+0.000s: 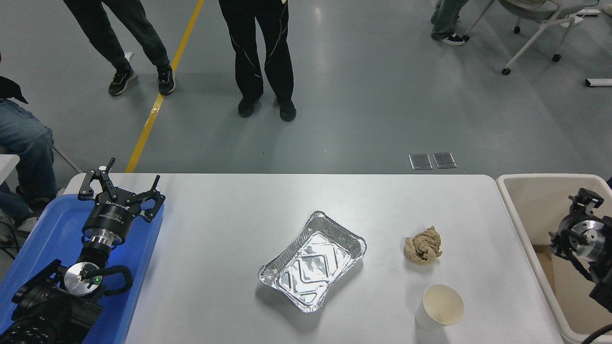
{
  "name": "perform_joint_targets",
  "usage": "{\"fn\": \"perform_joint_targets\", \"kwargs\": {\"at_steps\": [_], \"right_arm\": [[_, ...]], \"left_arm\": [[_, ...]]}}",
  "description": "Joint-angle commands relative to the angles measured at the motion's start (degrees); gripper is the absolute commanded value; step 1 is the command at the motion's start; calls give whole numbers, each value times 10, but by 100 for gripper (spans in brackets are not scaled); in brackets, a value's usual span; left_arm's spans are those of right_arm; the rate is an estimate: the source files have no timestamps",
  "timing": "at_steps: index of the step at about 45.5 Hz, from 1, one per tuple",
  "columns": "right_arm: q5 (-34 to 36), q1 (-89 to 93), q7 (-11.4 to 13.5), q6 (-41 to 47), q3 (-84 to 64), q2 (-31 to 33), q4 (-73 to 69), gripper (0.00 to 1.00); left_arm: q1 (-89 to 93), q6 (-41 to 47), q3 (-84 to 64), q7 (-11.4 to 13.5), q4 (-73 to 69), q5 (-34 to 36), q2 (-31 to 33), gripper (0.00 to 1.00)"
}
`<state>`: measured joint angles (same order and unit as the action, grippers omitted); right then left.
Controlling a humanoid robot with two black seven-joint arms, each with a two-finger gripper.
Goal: Pick up paper cup place in dustbin
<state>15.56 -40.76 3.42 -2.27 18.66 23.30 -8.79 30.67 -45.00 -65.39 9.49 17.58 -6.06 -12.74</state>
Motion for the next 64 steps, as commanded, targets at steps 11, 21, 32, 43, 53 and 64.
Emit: {"fn": "perform_joint_targets", "kwargs": {"at_steps": [11, 21, 32, 43, 53, 64], "right_arm": [[0, 0, 0, 2, 0, 3, 0, 100], [-1, -13, 1, 4, -8, -6, 0, 100], [-4, -17, 5, 9, -53, -3, 0, 100], [6, -29, 9, 6, -59, 0, -4, 100], [8, -77, 8, 9, -65, 36, -24, 100], [-5, -153, 4, 38, -211, 105, -150, 100]], "left_arm": [[0, 0, 0, 0, 0, 0, 0, 99], [0, 0, 0, 0, 0, 0, 0, 99], [0, 0, 0, 0, 0, 0, 0, 99], [0, 0, 0, 0, 0, 0, 0, 99], [0, 0, 0, 0, 0, 0, 0, 99], [2, 0, 3, -2, 0, 1, 0, 99]]}}
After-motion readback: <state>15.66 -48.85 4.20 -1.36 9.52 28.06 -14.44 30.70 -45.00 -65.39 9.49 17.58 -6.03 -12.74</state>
